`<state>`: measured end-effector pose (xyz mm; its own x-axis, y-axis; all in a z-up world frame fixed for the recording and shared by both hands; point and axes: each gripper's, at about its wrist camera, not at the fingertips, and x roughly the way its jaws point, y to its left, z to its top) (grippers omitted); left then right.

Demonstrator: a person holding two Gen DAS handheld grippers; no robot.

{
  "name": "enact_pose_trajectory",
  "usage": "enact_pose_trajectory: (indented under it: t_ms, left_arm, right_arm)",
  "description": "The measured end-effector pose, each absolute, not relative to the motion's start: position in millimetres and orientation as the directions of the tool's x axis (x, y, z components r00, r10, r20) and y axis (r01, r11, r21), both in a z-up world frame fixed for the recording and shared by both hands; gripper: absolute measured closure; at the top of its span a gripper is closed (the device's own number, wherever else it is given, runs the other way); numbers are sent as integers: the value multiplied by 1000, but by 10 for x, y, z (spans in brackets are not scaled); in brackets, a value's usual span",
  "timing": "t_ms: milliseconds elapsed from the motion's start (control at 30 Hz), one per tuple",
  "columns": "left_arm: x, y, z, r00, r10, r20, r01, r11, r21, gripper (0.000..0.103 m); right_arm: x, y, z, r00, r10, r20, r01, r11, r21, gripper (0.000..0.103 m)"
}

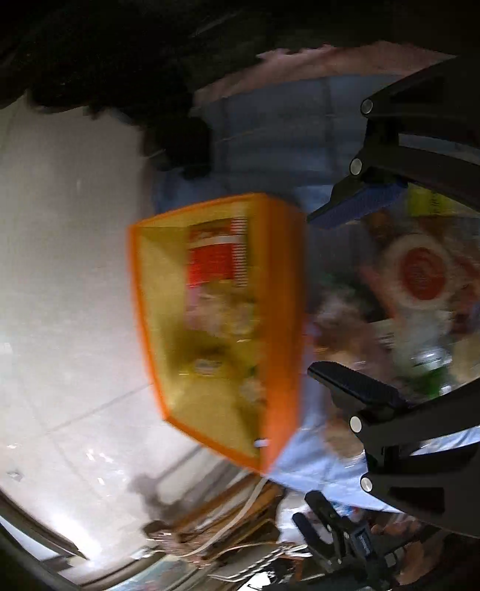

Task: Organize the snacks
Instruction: 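Carry both held bags over the orange box and release them inside, then grasp the blue cookie pack with left tool while right tool grasps red-edged pastry pack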

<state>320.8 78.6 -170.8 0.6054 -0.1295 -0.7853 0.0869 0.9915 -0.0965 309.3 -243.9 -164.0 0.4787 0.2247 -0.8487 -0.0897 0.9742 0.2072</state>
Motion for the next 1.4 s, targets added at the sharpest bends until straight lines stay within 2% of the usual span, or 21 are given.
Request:
enact_pose_trajectory:
  t_ms: [100, 267, 567, 733, 800, 867, 933, 1000, 1033, 1067, 1100, 1133, 1200, 1233, 1267, 1400]
  left_arm:
    - [2769, 623, -1870, 601, -190, -776, 188, 978, -94, 4]
    - [2430, 89, -2159, 608, -178, -774, 356, 932, 65, 4]
    - [2702, -103, -2362, 580, -166, -797, 314, 949, 30, 4]
    - [2849, -173, -2560, 540, -161, -826, 317, 948, 22, 4]
    - [2883, -193, -2720, 488, -159, -859, 308, 951, -1, 4]
    - [2827, -233, -2834, 476, -137, -869, 326, 945, 30, 4]
    - [2755, -246, -2878, 482, -137, -866, 349, 936, 47, 5]
    - [2744, -172, -2851, 491, -167, -855, 327, 945, 4, 28]
    - [2758, -142, -2844, 476, -194, -858, 323, 946, -35, 44]
    - [2765, -124, -2821, 462, -224, -858, 321, 944, -74, 55]
    - [2747, -138, -2790, 472, -220, -854, 326, 943, -62, 56]
    - [2721, -151, -2763, 480, -225, -848, 336, 940, -60, 58]
    - [2658, -164, -2713, 486, -245, -839, 352, 934, -69, 60]
    - [2630, -166, -2696, 488, -253, -835, 360, 930, -72, 73]
    - [2606, -173, -2689, 479, -264, -837, 370, 926, -80, 78]
    - [2543, -154, -2680, 480, -259, -839, 361, 929, -80, 78]
  right_arm:
    - [2788, -2454, -1869, 449, 203, -870, -76, 979, 190, 28]
    - [2508, -2550, -2119, 407, 163, -899, -50, 987, 156, 28]
    - [2507, -2504, -2247, 379, 193, -905, -132, 979, 154, 27]
    - [2768, -2396, -2503, 323, 210, -923, -160, 973, 165, 14]
    - [2807, -2363, -2600, 300, 229, -926, -157, 969, 189, 12]
    - [2804, -2329, -2690, 260, 266, -928, -150, 961, 233, 18]
    - [2771, -2318, -2724, 237, 308, -921, -148, 949, 279, 38]
    - [2736, -2332, -2699, 245, 313, -918, -129, 949, 289, 48]
    - [2716, -2351, -2670, 254, 315, -915, -115, 949, 295, 55]
    - [2694, -2372, -2636, 262, 323, -909, -105, 946, 306, 58]
    - [2666, -2393, -2600, 270, 335, -903, -98, 942, 321, 72]
    - [2644, -2399, -2574, 270, 337, -902, -98, 942, 322, 77]
    - [2578, -2434, -2501, 282, 353, -892, -87, 936, 342, 82]
    - [2542, -2460, -2467, 290, 355, -889, -76, 934, 348, 84]
    - [2523, -2487, -2446, 295, 357, -886, -65, 933, 354, 85]
    - [2367, -2650, -2378, 324, 374, -869, -17, 920, 390, 87]
